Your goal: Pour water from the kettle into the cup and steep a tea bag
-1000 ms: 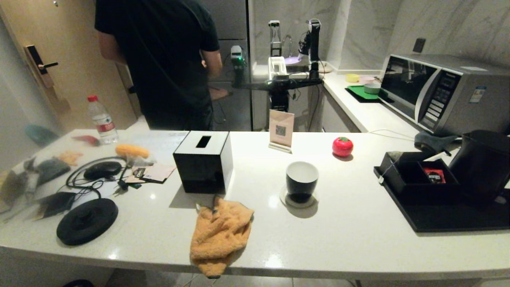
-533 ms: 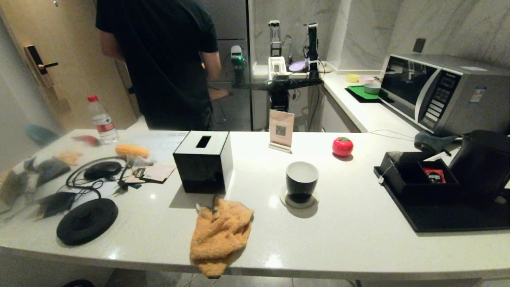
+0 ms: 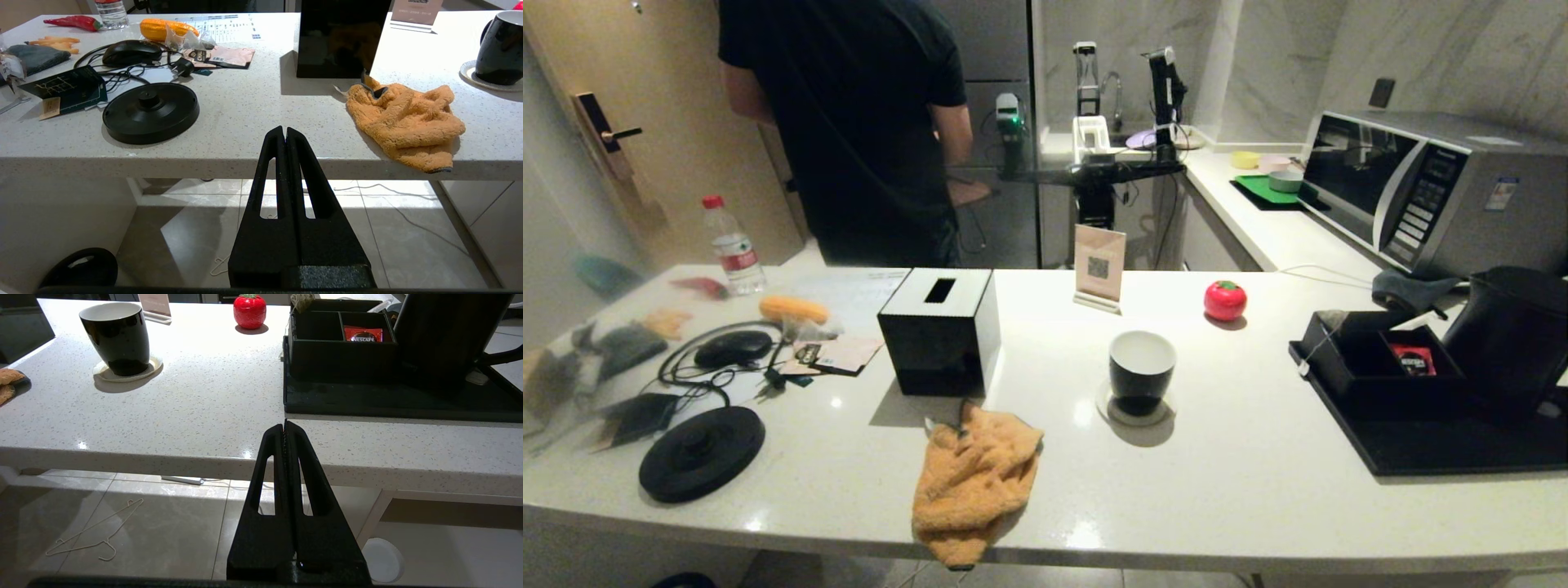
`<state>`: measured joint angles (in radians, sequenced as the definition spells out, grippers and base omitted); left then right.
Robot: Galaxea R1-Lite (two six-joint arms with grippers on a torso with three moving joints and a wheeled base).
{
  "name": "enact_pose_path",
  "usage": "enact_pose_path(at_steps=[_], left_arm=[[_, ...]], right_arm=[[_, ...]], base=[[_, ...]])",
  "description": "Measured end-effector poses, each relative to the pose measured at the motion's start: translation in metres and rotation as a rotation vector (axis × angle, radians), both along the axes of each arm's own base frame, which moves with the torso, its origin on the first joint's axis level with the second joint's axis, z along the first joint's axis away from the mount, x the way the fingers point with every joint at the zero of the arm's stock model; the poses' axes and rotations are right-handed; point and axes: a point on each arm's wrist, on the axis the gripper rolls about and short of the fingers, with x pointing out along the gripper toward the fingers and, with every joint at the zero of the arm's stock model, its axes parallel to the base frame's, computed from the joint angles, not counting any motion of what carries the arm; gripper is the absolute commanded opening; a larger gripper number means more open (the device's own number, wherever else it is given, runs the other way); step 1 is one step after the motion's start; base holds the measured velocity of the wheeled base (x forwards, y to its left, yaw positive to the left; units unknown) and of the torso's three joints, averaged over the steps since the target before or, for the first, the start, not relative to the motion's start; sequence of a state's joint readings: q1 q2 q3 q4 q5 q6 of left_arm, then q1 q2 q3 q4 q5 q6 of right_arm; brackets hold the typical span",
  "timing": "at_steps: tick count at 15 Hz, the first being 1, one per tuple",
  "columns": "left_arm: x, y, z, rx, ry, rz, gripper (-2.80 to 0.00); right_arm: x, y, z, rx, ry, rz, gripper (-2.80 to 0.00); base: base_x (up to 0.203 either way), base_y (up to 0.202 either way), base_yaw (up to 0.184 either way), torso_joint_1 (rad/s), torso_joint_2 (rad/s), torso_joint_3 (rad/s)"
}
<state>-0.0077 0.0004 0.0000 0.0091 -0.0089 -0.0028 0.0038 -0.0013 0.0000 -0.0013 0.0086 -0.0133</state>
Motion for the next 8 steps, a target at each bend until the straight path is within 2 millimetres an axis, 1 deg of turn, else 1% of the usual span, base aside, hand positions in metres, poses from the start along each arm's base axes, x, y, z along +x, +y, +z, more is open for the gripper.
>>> enact_pose_path(at_steps=[8], left_arm=[[0.0, 0.0, 0.0, 0.001, 0.0, 0.0, -2.8]], right_arm=[[0.0, 0.0, 0.0, -0.001, 0.0, 0.0, -2.8]], base=[[0.0, 0.0, 0.0, 0.0, 0.0, 0.0]])
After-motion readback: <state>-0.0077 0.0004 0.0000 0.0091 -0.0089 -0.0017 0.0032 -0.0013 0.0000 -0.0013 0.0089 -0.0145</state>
